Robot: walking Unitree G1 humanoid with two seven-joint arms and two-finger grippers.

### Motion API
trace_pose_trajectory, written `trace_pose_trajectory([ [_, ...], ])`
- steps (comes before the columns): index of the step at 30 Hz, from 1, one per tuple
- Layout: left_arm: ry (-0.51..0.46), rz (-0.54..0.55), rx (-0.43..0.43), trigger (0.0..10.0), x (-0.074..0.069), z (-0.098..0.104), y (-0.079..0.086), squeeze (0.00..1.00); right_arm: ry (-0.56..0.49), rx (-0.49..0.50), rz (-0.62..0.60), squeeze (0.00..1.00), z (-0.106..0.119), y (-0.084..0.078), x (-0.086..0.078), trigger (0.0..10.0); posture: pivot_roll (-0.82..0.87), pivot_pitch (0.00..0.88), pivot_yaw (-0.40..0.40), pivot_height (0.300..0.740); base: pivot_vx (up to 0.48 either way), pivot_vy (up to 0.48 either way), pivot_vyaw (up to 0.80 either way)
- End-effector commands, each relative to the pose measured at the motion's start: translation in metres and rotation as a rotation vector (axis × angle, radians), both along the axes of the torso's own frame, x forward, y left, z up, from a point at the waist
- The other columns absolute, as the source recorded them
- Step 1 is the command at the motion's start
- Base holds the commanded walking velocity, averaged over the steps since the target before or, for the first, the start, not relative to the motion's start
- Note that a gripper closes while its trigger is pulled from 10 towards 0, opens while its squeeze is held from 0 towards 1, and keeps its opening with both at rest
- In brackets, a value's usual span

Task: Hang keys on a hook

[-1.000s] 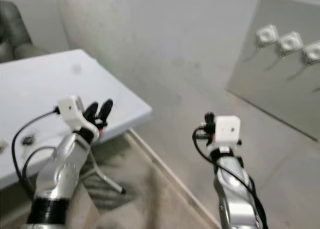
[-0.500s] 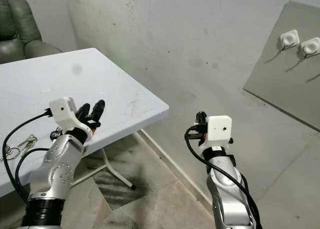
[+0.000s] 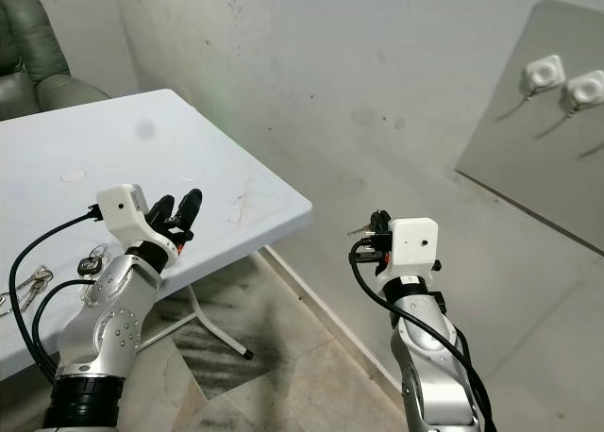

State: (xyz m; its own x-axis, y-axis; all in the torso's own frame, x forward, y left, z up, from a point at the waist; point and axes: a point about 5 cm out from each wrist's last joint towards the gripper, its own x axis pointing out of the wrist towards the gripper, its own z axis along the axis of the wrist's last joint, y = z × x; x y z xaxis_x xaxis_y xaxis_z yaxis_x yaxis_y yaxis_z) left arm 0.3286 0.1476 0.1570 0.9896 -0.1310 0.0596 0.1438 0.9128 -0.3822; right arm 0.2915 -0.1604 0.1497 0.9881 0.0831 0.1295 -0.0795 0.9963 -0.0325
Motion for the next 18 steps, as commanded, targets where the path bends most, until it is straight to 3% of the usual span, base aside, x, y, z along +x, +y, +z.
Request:
trace_pose_trajectory([
  [1, -0.014, -0.011, 0.009, 10.0, -0.0001, 0.0042, -0.0020, 0.00, -0.009, -0.008, 0.002, 0.00, 0.0034, -0.0012, 0.0009, 10.0, -0.01, 0.000, -0.055, 0.740, 0.337, 0.000, 0.00],
  [10, -0.010, -0.016, 0.018, 10.0, -0.0004, 0.0040, -0.0033, 0.00, -0.005, -0.010, 0.002, 0.00, 0.0017, -0.0010, 0.0001, 10.0, -0.01, 0.000, -0.054, 0.740, 0.316, 0.000, 0.00],
  [18, -0.007, -0.004, 0.028, 10.0, -0.0003, 0.0035, -0.0039, 0.00, -0.009, -0.012, 0.005, 0.00, 0.0021, -0.0014, -0.0001, 10.0, -0.01, 0.000, -0.055, 0.740, 0.000, 0.000, 0.00],
])
